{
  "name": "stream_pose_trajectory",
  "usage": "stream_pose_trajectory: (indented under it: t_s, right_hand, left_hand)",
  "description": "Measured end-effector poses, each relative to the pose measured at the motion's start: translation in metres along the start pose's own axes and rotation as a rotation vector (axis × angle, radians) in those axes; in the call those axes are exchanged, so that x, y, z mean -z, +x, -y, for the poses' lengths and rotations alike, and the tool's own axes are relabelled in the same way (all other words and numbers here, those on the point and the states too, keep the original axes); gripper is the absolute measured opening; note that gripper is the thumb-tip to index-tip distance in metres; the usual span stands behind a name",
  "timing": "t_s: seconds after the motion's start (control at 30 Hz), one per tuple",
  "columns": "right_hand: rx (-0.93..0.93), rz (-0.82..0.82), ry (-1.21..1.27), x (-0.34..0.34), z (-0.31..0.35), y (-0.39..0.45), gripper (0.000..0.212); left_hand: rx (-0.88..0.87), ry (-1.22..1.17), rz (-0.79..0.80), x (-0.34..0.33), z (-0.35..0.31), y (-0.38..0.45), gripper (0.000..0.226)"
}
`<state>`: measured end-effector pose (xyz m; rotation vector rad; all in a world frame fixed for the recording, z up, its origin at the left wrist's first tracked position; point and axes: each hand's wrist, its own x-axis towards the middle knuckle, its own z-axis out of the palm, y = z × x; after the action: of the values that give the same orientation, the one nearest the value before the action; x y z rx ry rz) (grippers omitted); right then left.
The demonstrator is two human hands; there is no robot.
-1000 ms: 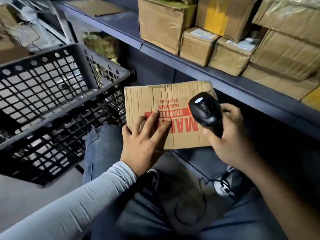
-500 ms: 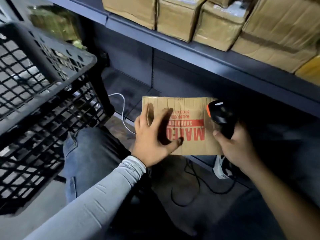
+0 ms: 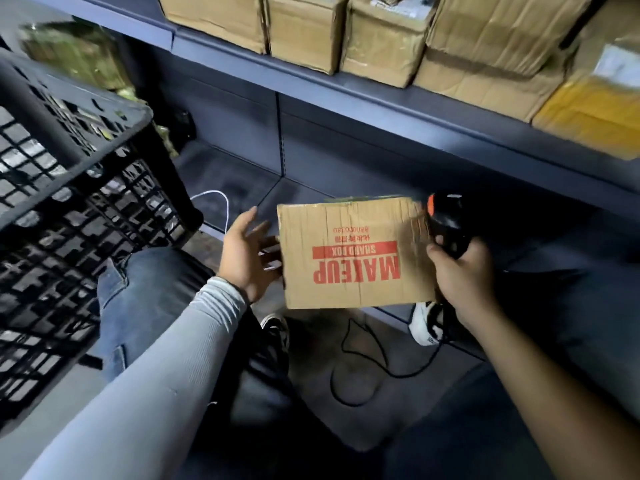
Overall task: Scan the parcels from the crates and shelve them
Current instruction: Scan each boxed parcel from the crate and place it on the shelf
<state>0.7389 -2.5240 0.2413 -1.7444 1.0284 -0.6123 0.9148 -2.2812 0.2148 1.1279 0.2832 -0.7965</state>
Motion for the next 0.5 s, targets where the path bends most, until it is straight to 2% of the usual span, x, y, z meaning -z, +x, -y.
stream_pose_trajectory:
  t_s: [0.07, 0.17, 0.3, 0.37, 0.43, 0.5]
  right_hand:
    - [-0.074, -0.037, 0.135, 0.006, -0.003, 0.006, 0.012]
    - [-0.213, -0.031, 0.251, 0.010, -0.007, 0.011, 0.014]
    - [-0.341, -0.027, 0.329, 0.014, -0.013, 0.007, 0.016]
    - [-0.390, -0.045, 0.368, 0.020, -0.016, 0.010, 0.031]
    - [-0.410, -0.058, 0.414, 0.026, -0.015, 0.012, 0.029]
    - [-0.418, -0.053, 0.420, 0.028, -0.017, 0.016, 0.028]
  left_hand:
    - [0.002, 0.056, 0.052, -0.002, 0.002, -0.001, 0.072]
    - [0.017, 0.085, 0.034, -0.001, 0.003, 0.001, 0.074]
    - [0.033, 0.052, 0.140, -0.003, -0.001, 0.001, 0.059]
    - [0.054, 0.047, 0.127, -0.003, -0.001, 0.002, 0.052]
    - [0.080, 0.050, 0.120, -0.004, -0.001, 0.001, 0.050]
    - [0.087, 0.074, 0.086, -0.005, -0.001, 0.000, 0.058]
